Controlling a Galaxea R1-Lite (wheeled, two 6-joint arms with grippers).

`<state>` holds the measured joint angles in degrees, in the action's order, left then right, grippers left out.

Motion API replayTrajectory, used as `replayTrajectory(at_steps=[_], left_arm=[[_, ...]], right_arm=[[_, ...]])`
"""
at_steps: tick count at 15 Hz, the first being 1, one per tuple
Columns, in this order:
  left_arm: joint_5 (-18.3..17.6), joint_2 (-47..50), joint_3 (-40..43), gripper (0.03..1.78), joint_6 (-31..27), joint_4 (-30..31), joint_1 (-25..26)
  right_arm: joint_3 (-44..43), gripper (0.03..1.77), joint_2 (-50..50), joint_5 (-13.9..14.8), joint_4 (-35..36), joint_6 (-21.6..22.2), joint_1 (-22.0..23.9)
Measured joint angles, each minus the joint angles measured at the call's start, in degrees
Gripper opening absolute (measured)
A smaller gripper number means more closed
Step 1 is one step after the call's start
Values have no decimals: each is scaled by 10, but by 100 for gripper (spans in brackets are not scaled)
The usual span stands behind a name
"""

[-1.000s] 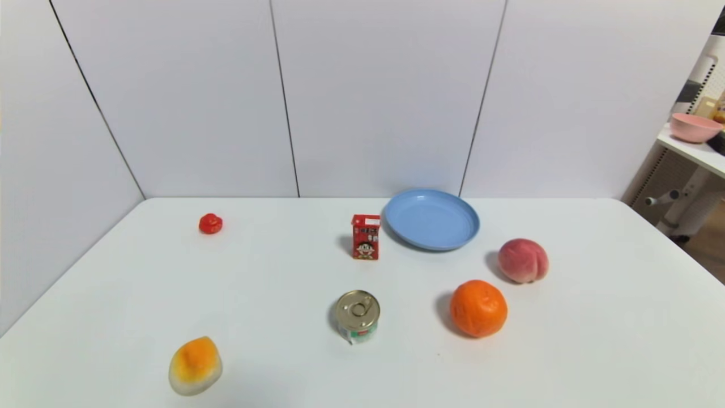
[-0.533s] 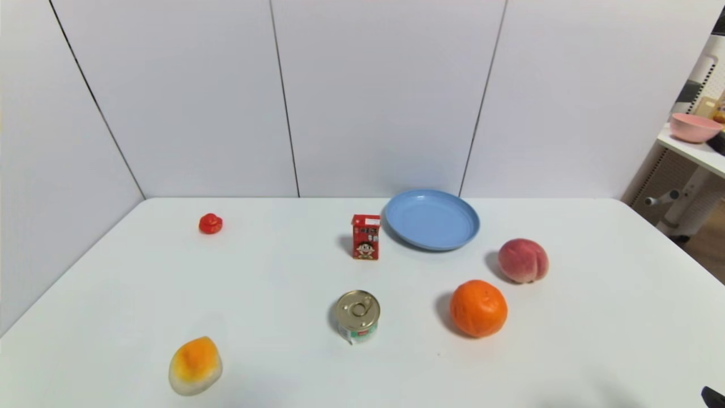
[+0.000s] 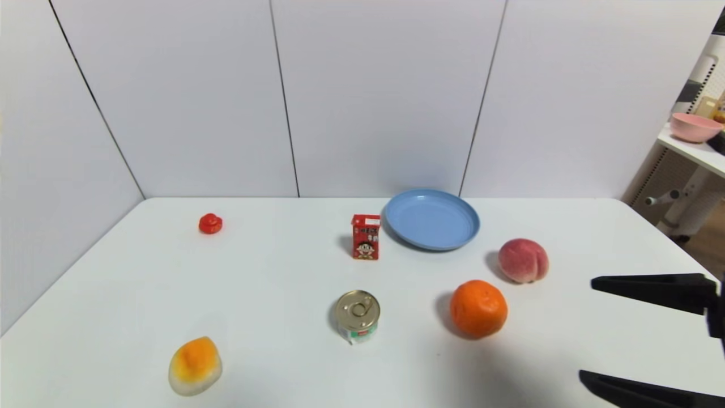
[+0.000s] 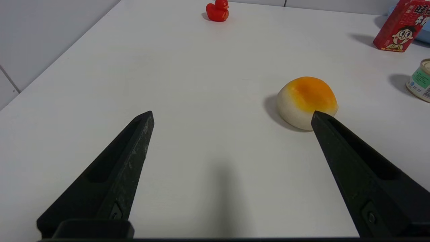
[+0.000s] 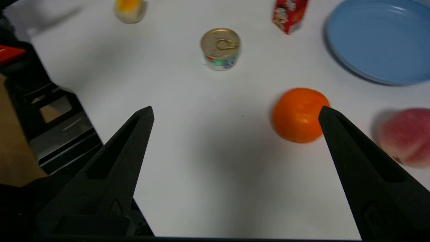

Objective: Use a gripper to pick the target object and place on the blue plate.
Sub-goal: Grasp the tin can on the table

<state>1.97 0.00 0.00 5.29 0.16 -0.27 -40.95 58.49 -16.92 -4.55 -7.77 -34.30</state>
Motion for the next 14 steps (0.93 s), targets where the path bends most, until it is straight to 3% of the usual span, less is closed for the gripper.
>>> replayTrajectory(at_steps=[4,11,13,14], left_arm=[[0,0,0,169,0,0,0],[0,0,0,169,0,0,0],[0,0,0,169,0,0,0],[0,0,0,169,0,0,0]], right_arm=[[-49,169,117,-2,67,8,-78],[-90,169,315,0,248,14,-119],[-65,169,366,16,344,15,-123],[-50,169,389,42,397,16,-124]])
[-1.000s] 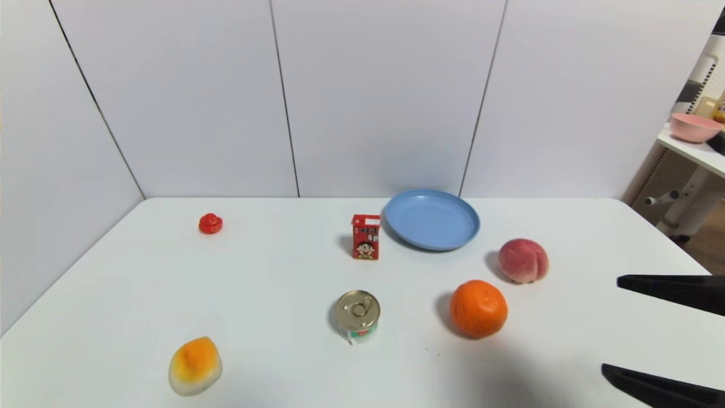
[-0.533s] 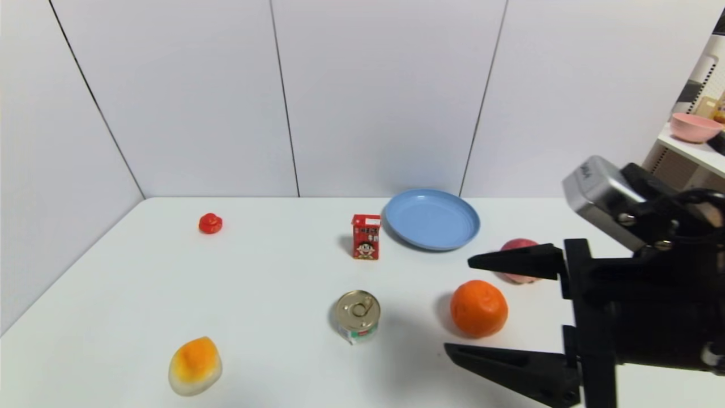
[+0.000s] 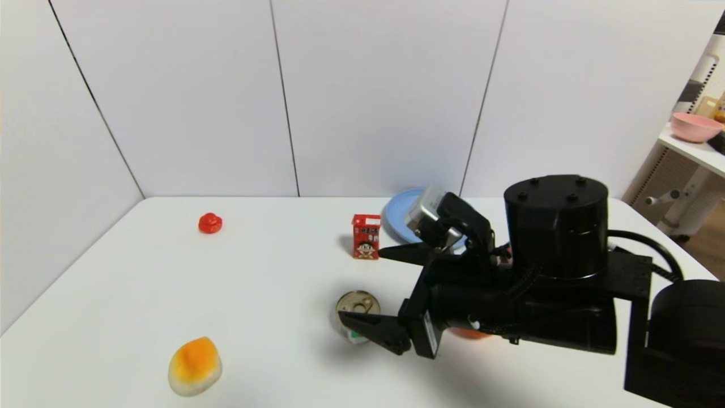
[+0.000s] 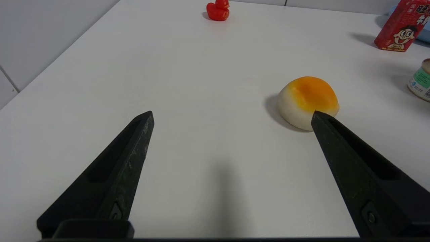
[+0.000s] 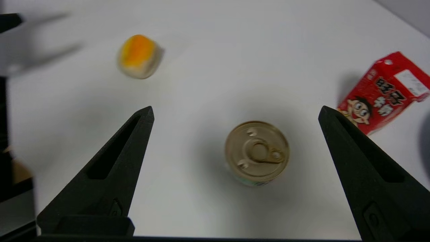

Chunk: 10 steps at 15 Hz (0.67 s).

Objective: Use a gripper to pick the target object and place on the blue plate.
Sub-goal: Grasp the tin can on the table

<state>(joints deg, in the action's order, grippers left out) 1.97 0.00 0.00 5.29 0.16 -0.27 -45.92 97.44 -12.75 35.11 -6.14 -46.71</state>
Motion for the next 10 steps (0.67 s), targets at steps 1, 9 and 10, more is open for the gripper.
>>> replayTrajectory(at_steps=[1,9,10], left_arm=[[0,0,0,169,0,0,0],[0,0,0,169,0,0,0],[0,0,0,169,0,0,0]], right_arm=[[14,169,20,31,47,6,-4],[91,169,123,255,263,94,-73],[100,169,129,263,282,97,-76]])
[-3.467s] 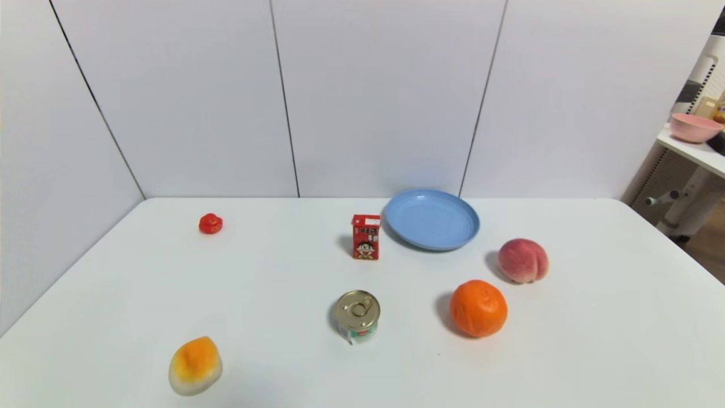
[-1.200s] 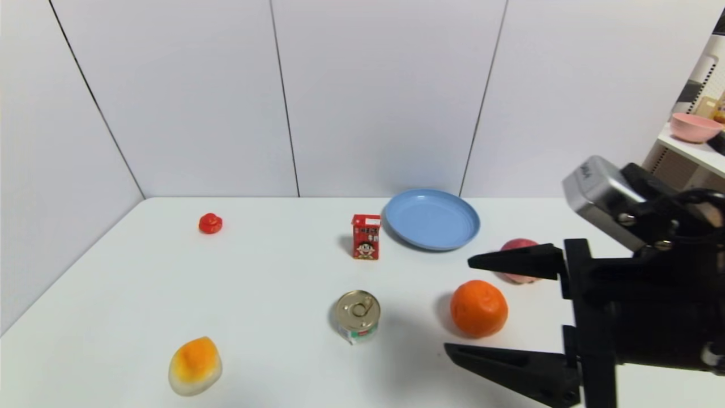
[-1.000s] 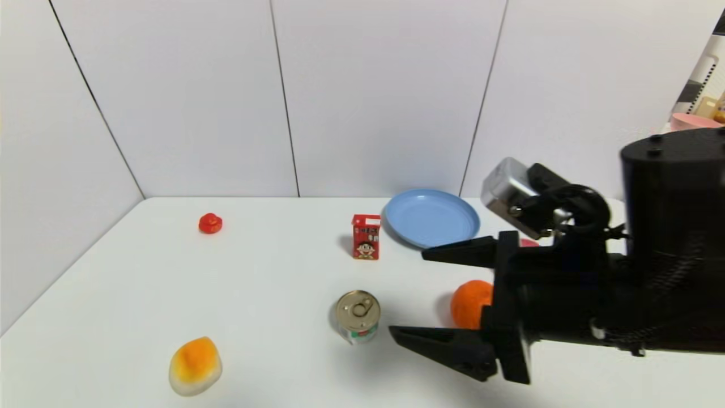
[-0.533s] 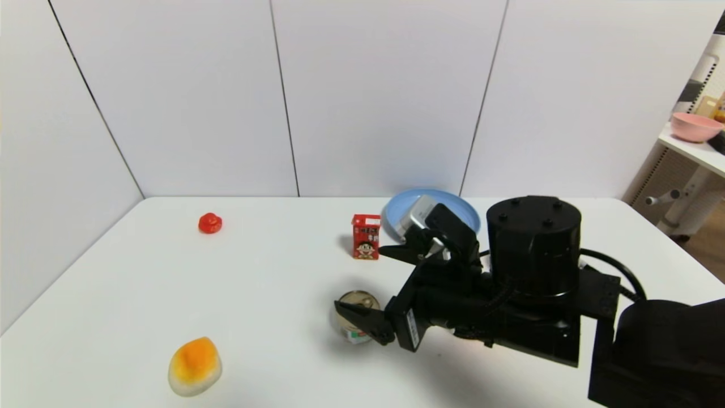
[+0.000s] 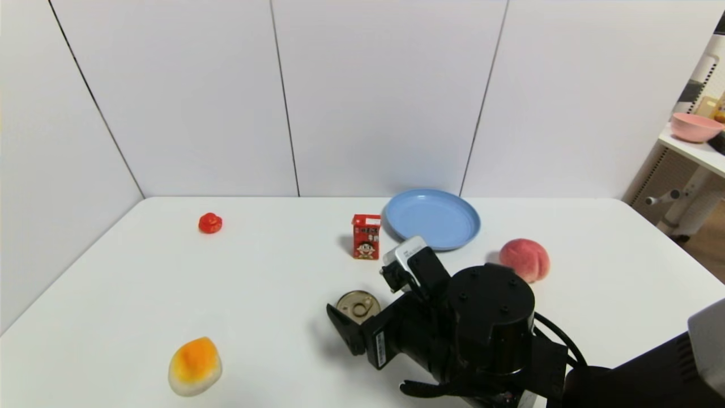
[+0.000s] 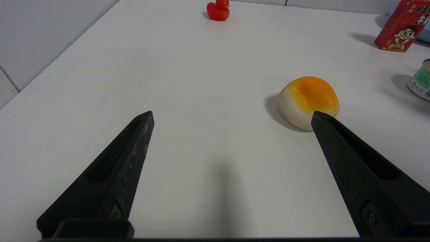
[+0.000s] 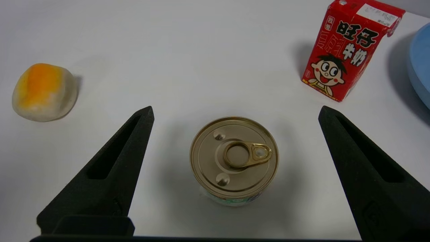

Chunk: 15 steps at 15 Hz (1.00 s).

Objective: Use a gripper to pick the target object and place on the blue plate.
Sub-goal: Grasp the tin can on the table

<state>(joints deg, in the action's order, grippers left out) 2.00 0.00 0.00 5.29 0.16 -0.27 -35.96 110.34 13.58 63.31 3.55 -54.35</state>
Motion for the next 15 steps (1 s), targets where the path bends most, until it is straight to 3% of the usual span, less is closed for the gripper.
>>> replayTrajectory(at_steps=[7,15], left_arm=[[0,0,0,169,0,0,0],[0,0,0,169,0,0,0]], right_arm=[[93,169,18,6,104,8,-9],[128,169,51,7,144,9,-28]])
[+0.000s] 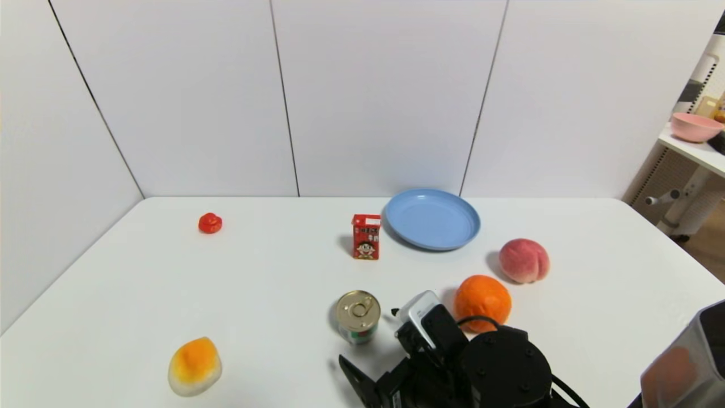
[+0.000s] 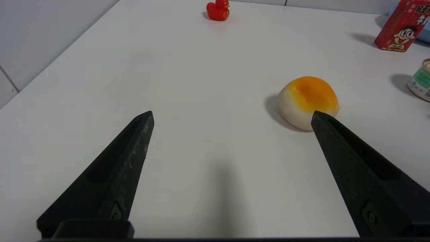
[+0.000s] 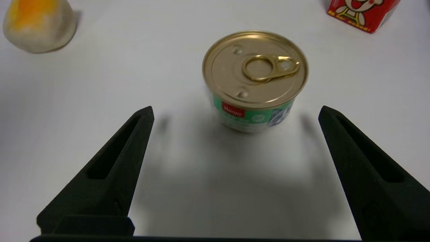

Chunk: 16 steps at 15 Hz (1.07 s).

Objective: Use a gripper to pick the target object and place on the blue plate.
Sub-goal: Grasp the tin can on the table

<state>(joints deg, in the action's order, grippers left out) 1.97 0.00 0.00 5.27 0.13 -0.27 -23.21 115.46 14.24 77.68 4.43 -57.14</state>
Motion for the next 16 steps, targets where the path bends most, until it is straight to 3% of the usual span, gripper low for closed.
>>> replayTrajectory(at_steps=[9,16], left_arm=[[0,0,0,169,0,0,0],[0,0,0,169,0,0,0]], right_arm=[[-58,169,63,15,-4,-5,0],[-115,169,79,13,-33,-6,34]])
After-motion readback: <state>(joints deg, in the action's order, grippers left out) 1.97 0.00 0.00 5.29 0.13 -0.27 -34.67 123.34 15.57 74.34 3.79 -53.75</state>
